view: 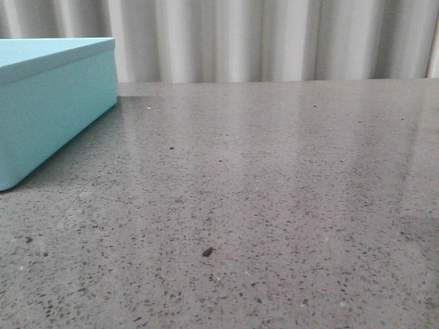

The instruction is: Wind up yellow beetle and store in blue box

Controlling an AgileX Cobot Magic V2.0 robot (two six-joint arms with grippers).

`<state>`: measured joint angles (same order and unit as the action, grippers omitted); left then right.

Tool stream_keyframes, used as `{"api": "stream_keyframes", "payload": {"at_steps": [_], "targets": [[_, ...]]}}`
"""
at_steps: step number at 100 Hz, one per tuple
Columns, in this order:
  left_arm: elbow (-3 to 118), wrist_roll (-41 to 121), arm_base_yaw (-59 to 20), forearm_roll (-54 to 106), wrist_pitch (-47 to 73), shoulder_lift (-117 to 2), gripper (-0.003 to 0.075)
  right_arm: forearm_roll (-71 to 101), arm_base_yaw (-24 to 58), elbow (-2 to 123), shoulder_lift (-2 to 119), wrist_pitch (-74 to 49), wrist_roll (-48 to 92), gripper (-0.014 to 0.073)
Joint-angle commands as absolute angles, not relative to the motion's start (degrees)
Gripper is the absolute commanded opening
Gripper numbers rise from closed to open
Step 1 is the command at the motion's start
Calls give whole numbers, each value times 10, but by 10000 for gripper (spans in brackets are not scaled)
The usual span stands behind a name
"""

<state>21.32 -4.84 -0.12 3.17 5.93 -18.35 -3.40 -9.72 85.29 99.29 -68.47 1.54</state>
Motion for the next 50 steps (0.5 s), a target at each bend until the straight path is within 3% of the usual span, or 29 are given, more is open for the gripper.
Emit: {"api": "stream_keyframes", "payload": {"at_steps": [1,50], "targets": [[233,-49,-1,32,14,-193,-21,-53,-110,860,983,-687,14,-61],[233,-49,-1,32,14,-193,-21,26,-110,941,906,-694,22,-61]]}}
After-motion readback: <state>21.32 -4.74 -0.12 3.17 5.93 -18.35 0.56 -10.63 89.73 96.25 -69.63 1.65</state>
